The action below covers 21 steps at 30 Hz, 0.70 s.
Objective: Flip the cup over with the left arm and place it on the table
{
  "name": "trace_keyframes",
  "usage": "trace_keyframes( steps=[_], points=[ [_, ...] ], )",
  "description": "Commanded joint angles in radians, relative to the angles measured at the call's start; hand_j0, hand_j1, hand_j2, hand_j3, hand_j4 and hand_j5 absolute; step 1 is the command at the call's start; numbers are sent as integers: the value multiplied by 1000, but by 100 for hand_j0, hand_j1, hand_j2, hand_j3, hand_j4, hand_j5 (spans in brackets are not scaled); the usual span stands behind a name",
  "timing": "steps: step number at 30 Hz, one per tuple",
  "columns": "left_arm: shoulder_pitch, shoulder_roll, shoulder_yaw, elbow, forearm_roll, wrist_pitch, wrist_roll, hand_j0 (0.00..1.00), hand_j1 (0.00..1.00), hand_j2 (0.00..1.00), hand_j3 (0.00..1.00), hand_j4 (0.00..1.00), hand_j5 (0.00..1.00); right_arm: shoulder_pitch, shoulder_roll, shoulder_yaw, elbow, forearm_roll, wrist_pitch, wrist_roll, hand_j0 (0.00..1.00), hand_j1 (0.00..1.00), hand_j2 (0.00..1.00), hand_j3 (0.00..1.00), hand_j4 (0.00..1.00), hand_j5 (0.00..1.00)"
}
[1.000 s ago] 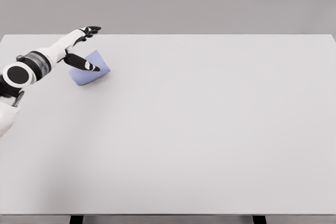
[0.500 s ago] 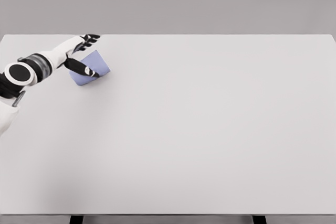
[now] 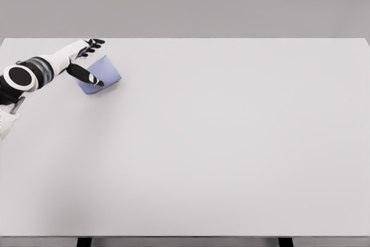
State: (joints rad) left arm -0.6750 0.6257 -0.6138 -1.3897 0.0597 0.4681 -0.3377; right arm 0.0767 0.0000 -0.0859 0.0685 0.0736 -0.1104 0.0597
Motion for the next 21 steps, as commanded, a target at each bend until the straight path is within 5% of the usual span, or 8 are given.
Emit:
trace_keyframes(
  steps=[1,21],
  points=[
    [0,2,-29,8,-1,-2,0,100,100,100,100,100,100,0,0,0,1,0,0,0,100,100,100,100,100,100],
    [-103,16,-193,74,-1,-2,2,100,100,100,100,100,100,0,0,0,1,0,0,0,100,100,100,100,100,100]
  ],
)
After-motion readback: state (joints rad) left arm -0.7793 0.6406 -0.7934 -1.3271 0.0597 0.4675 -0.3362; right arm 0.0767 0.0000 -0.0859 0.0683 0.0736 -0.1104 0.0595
